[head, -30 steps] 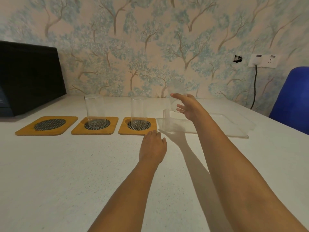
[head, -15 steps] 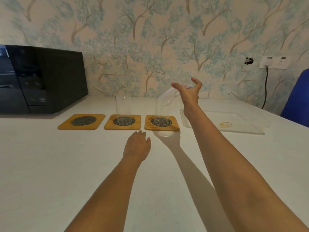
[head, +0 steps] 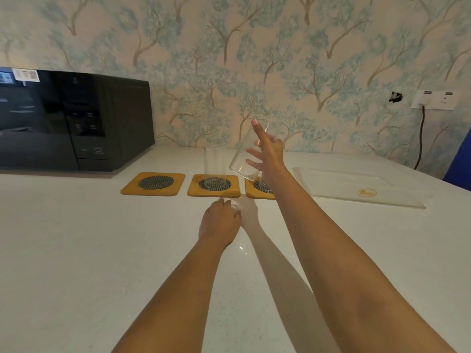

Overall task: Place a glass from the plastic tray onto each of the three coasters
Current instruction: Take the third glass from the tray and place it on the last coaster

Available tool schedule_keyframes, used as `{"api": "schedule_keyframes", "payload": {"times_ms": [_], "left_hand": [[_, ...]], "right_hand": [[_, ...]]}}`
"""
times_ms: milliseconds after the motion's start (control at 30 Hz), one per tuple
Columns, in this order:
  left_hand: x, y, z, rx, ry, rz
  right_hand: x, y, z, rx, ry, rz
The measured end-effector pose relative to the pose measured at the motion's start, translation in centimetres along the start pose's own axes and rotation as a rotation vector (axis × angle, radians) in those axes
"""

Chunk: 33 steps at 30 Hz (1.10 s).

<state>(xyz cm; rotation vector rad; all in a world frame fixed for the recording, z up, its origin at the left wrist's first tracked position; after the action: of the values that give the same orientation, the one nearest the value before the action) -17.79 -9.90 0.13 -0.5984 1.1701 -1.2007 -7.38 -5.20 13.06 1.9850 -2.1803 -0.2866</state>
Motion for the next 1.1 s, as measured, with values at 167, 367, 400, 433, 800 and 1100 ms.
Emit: {"api": "schedule_keyframes", "payload": {"times_ms": [167,367,400,433,800,1100], "left_hand": [[-0.4,-0.8,-2.9,-0.134,0.018,-0.096],[-0.5,-2.5,-6.4,-0.134,0.014,-0.097],[-0.5,-2.7,-6.8,-0.129,0.007,-0.093],[-0.5,-2.9,-7.2,-0.126,-0.001,-0.092],[-1.1,-3.8,-9.5,-0.153,-0.078,-0.063],[-1.0,-3.8,-9.4,-0.116,-0.114,-0.01]], "right_hand": [[-0.4,1.4,-0.3,-0.206,0.164,-0.185],[-1.3,3.6,-0.9,-0.439,0.357,-0.246],[-1.4,4.1,-1.0,-0.405,0.363,-0.257],[-1.4,4.6,-1.0,-0.369,0.365,-0.267],[-2.1,9.2,0.1,-0.228,0.434,-0.357],[-2.1,11.5,-0.3,-0.134,0.47,-0.564]]}}
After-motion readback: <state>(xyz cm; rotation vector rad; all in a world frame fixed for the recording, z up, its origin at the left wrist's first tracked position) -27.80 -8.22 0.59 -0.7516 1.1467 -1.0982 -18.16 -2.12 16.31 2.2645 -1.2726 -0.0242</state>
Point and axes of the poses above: each hand's wrist, its own x-axis away from the middle knuckle, its own y-axis out of the palm, z = x × y, the point moved 1 cm from there along -x, towards the middle knuckle, and after that the axes turned 9 degrees about y, right-handed, at the moved point
